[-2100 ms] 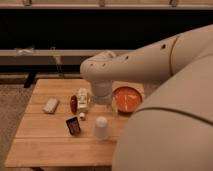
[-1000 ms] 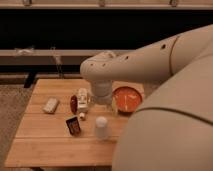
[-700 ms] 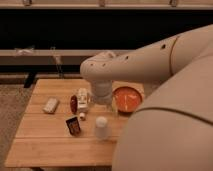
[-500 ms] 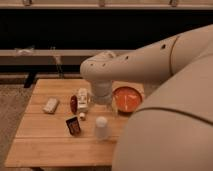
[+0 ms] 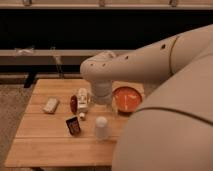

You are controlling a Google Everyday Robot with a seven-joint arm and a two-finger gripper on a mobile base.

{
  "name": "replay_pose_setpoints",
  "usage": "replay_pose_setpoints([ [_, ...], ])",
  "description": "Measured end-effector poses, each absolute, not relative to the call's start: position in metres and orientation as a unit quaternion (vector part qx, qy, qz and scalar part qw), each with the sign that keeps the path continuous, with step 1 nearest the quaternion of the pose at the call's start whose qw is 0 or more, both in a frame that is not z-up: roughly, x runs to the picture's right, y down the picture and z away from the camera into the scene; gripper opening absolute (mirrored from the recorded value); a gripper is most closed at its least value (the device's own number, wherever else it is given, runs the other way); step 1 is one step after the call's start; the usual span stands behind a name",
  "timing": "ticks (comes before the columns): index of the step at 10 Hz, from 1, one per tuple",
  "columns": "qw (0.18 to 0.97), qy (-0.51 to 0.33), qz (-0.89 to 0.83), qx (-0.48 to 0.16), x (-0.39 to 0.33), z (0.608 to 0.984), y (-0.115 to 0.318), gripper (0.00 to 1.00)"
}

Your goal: Place the ceramic cup over the eraser

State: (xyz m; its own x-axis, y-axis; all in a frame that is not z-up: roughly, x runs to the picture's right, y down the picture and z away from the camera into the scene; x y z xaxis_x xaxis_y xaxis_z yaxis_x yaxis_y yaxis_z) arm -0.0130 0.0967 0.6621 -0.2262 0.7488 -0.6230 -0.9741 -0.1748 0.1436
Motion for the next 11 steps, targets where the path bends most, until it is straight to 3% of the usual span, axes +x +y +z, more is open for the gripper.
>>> replay_pose_setpoints([
  [6, 0.585, 0.266, 0.731, -0.228, -0.018, 0.713, 0.138, 0.80],
  [11, 0.569, 0.282, 0.734, -0.239, -0.015, 0.735, 0.161, 0.80],
])
